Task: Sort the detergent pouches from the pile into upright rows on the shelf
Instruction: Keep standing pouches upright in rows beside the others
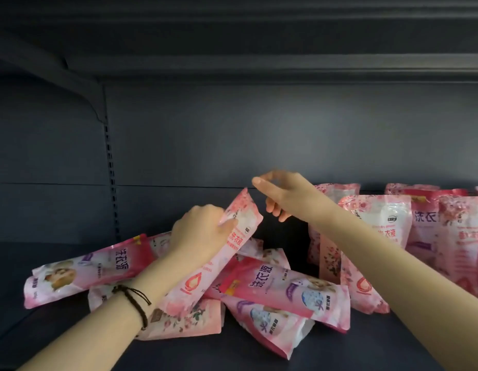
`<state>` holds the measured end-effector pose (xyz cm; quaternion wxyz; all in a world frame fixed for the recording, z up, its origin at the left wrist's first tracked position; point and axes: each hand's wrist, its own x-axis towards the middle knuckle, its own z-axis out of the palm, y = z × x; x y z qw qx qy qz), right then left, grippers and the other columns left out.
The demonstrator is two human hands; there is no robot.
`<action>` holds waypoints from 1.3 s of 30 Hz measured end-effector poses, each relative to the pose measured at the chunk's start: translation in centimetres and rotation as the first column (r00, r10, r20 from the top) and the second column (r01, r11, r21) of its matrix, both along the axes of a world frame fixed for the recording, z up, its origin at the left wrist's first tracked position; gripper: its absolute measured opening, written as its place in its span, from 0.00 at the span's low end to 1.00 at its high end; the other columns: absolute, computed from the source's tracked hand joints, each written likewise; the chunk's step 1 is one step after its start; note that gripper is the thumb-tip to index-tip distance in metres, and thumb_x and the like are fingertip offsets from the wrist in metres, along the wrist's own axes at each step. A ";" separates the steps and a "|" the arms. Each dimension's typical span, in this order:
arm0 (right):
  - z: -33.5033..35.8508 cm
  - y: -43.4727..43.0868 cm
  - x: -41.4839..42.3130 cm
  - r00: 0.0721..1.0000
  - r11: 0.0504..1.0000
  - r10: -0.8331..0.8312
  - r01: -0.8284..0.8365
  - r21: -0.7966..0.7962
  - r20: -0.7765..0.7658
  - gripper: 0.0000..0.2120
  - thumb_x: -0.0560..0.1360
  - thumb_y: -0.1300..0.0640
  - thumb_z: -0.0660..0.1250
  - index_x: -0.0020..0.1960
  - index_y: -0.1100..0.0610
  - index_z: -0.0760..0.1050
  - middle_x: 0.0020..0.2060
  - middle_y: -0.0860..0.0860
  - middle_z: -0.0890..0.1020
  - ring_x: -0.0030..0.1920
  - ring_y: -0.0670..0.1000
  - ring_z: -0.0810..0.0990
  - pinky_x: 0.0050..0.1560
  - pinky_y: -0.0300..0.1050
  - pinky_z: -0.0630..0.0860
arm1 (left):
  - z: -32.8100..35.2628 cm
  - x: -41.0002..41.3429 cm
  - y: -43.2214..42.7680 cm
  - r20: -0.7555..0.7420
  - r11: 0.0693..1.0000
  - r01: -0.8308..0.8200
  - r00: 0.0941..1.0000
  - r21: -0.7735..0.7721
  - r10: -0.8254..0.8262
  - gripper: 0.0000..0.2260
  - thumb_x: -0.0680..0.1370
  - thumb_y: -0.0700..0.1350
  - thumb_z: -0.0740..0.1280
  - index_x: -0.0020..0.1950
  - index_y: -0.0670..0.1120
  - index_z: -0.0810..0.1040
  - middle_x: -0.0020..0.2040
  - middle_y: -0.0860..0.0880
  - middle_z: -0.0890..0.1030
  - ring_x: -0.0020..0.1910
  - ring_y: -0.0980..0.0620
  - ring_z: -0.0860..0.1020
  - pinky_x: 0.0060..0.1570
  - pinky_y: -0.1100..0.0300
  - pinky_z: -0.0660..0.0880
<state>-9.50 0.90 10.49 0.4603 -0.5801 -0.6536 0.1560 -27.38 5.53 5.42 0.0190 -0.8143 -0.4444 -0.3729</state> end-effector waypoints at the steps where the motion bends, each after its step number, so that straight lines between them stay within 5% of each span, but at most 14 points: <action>1: -0.5 -0.1 0.1 0.999 1.000 -0.009 0.009 -0.001 -0.039 0.10 0.76 0.41 0.64 0.49 0.46 0.74 0.28 0.47 0.78 0.26 0.42 0.76 0.29 0.38 0.77 | 0.2 -0.9 0.6 0.119 0.993 0.041 0.992 -0.109 -0.028 0.20 0.76 0.52 0.66 0.28 0.45 0.67 0.26 0.49 0.72 0.29 0.47 0.75 0.30 0.58 0.64; 4: -3.0 0.3 0.0 0.988 0.995 -0.058 0.044 -0.095 -0.141 0.16 0.74 0.39 0.65 0.54 0.49 0.74 0.41 0.50 0.80 0.34 0.44 0.78 0.34 0.41 0.79 | 0.2 -3.3 1.8 0.459 0.925 0.235 0.885 -0.299 -0.077 0.20 0.75 0.45 0.71 0.28 0.43 0.66 0.24 0.48 0.68 0.25 0.51 0.68 0.31 0.59 0.63; 7: -5.7 1.3 -1.0 0.968 0.976 -0.072 0.019 -0.215 -0.241 0.24 0.74 0.42 0.67 0.64 0.55 0.72 0.54 0.51 0.79 0.47 0.48 0.80 0.39 0.40 0.80 | 0.2 -5.0 2.2 0.679 0.852 0.418 0.726 -0.314 -0.106 0.17 0.76 0.44 0.71 0.39 0.30 0.75 0.36 0.39 0.81 0.34 0.43 0.79 0.36 0.50 0.74; 9: -6.6 1.9 -1.8 0.951 0.968 -0.016 -0.063 -0.244 -0.309 0.24 0.74 0.43 0.68 0.64 0.56 0.74 0.55 0.51 0.81 0.49 0.48 0.81 0.43 0.41 0.79 | 0.5 -5.5 2.3 0.742 0.821 0.486 0.660 -0.299 -0.121 0.11 0.76 0.44 0.71 0.44 0.34 0.80 0.40 0.41 0.85 0.39 0.42 0.84 0.41 0.47 0.80; 14: -5.9 2.1 -3.3 0.751 0.964 0.204 -0.266 -0.005 -0.628 0.11 0.77 0.59 0.67 0.57 0.61 0.80 0.50 0.54 0.85 0.50 0.52 0.85 0.46 0.42 0.81 | 1.9 -5.0 1.9 0.802 0.774 0.590 0.565 -0.230 -0.192 0.05 0.76 0.43 0.70 0.44 0.43 0.83 0.41 0.47 0.86 0.40 0.48 0.85 0.32 0.59 0.80; 18: -3.8 0.6 -2.4 0.768 0.969 0.245 -0.168 0.183 -0.592 0.09 0.78 0.60 0.65 0.55 0.60 0.80 0.50 0.54 0.85 0.52 0.53 0.84 0.55 0.45 0.80 | 3.1 -3.3 1.0 0.861 0.743 0.648 0.462 -0.166 -0.211 0.10 0.76 0.45 0.70 0.49 0.39 0.81 0.44 0.47 0.86 0.43 0.49 0.85 0.38 0.58 0.80; 24: -1.4 -3.9 1.1 0.745 0.933 0.260 -0.030 0.358 -0.614 0.07 0.78 0.59 0.65 0.50 0.59 0.81 0.46 0.54 0.86 0.45 0.53 0.85 0.45 0.45 0.81 | 4.8 2.1 -1.8 0.903 0.612 0.786 0.322 -0.088 -0.284 0.09 0.76 0.46 0.69 0.50 0.42 0.82 0.47 0.46 0.86 0.47 0.49 0.84 0.42 0.60 0.81; 28: -1.3 -7.3 5.1 0.766 0.917 0.203 0.070 0.393 -0.609 0.07 0.78 0.58 0.65 0.49 0.57 0.82 0.45 0.53 0.86 0.45 0.53 0.85 0.43 0.46 0.82 | 4.8 7.0 -3.9 0.908 0.556 0.825 0.303 -0.099 -0.289 0.09 0.75 0.46 0.70 0.48 0.41 0.83 0.47 0.44 0.86 0.48 0.47 0.84 0.53 0.52 0.78; 39: -5.5 -13.1 15.6 0.715 0.951 0.053 0.177 0.254 -0.697 0.10 0.78 0.56 0.64 0.53 0.60 0.80 0.50 0.56 0.85 0.50 0.57 0.84 0.50 0.53 0.82 | 0.4 18.5 -7.8 0.930 0.366 0.908 0.296 -0.203 -0.218 0.16 0.70 0.46 0.72 0.51 0.36 0.82 0.48 0.41 0.85 0.47 0.45 0.84 0.50 0.52 0.80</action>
